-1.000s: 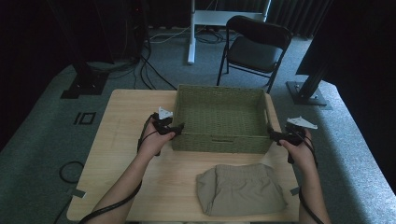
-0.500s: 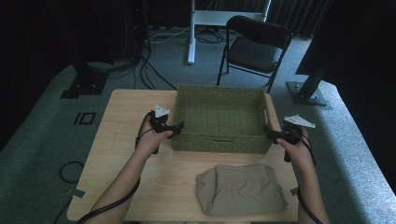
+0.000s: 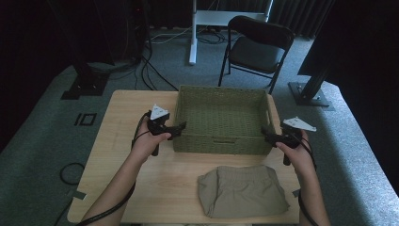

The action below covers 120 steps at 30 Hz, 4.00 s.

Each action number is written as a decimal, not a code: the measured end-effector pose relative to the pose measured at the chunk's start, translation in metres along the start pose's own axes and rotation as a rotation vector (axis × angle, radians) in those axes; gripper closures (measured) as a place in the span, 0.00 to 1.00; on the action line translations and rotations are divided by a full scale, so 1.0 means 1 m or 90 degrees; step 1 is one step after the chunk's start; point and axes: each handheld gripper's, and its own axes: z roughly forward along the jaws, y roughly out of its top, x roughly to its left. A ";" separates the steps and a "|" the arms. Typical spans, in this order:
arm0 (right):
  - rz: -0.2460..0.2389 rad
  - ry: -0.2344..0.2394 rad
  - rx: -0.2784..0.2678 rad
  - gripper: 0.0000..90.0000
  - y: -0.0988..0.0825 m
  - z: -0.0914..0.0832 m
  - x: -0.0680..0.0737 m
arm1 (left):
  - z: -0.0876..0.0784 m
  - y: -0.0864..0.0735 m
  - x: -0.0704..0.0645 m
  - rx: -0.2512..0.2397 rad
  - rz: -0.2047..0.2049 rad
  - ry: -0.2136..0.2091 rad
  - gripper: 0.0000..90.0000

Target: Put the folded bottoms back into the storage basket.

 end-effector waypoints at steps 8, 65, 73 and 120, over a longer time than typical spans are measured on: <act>-0.006 0.008 -0.003 0.14 0.000 -0.012 0.005 | -0.006 -0.002 -0.025 0.003 0.022 -0.035 0.22; -0.033 0.052 0.103 0.14 -0.122 -0.070 0.047 | -0.007 -0.116 -0.151 0.148 0.061 -0.189 0.22; -0.020 0.043 0.132 0.14 -0.138 -0.069 0.045 | -0.006 -0.133 -0.160 0.173 0.063 -0.172 0.22; -0.024 0.065 0.219 0.77 -0.141 -0.065 0.050 | 0.053 -0.123 -0.170 0.226 0.057 -0.211 0.84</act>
